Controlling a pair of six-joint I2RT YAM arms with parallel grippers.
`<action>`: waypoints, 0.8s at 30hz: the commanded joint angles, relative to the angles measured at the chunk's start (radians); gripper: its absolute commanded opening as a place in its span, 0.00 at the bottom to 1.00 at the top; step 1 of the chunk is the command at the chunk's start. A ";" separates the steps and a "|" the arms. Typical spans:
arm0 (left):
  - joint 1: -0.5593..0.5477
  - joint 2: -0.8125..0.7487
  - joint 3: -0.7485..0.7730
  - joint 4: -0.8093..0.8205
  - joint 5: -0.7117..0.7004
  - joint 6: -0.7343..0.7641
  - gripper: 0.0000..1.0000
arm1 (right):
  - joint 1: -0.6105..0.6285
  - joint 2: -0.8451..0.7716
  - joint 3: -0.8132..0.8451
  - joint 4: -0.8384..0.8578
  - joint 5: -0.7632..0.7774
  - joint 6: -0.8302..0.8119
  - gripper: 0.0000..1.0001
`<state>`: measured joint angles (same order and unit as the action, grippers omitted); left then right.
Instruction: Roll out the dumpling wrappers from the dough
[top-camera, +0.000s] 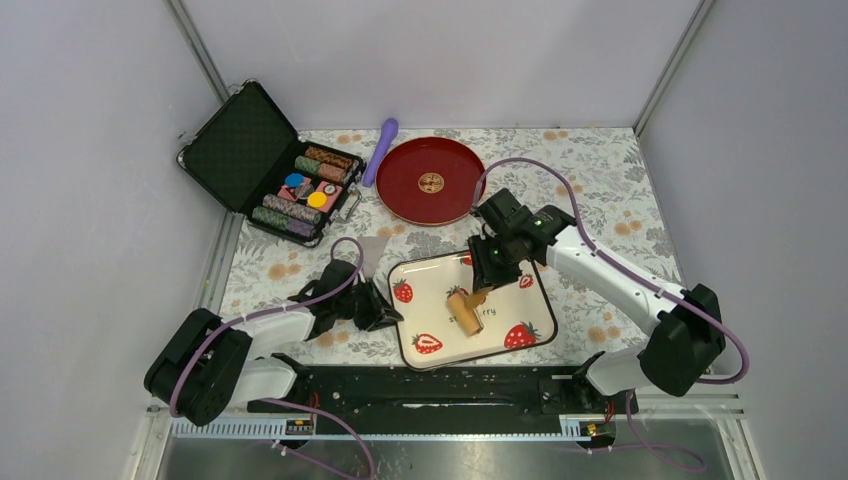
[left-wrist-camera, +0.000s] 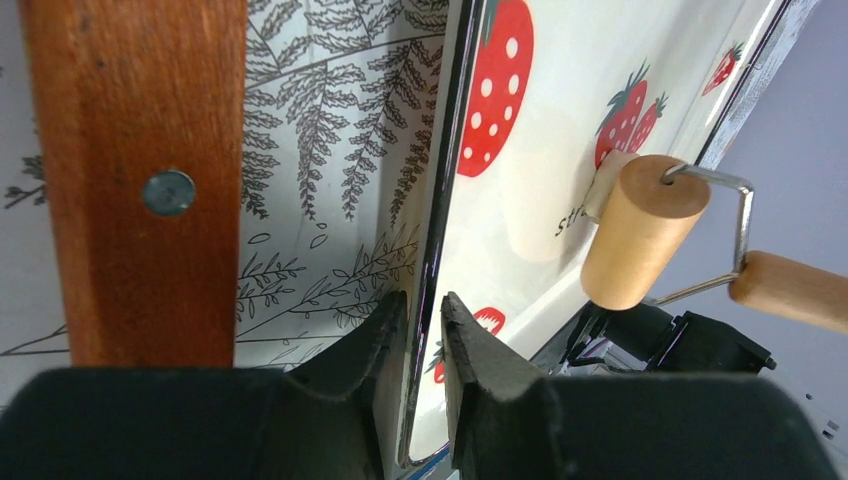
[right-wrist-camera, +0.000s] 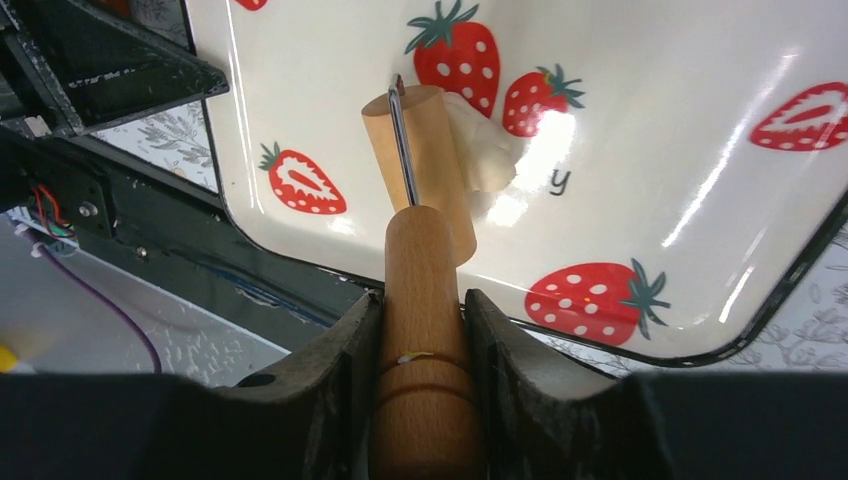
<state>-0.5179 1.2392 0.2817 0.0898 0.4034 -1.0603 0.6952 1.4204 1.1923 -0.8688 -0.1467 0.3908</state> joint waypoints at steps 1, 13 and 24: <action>-0.006 0.045 -0.027 -0.114 -0.117 0.036 0.21 | 0.014 0.060 -0.086 -0.040 0.116 -0.021 0.00; -0.010 0.041 -0.027 -0.114 -0.118 0.037 0.20 | 0.016 -0.024 0.037 -0.013 -0.092 -0.050 0.00; -0.011 0.032 -0.032 -0.123 -0.118 0.039 0.19 | 0.014 -0.041 0.183 -0.102 0.110 0.003 0.00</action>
<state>-0.5201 1.2392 0.2821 0.0921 0.4026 -1.0630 0.7151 1.3861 1.3117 -0.9081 -0.1635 0.3759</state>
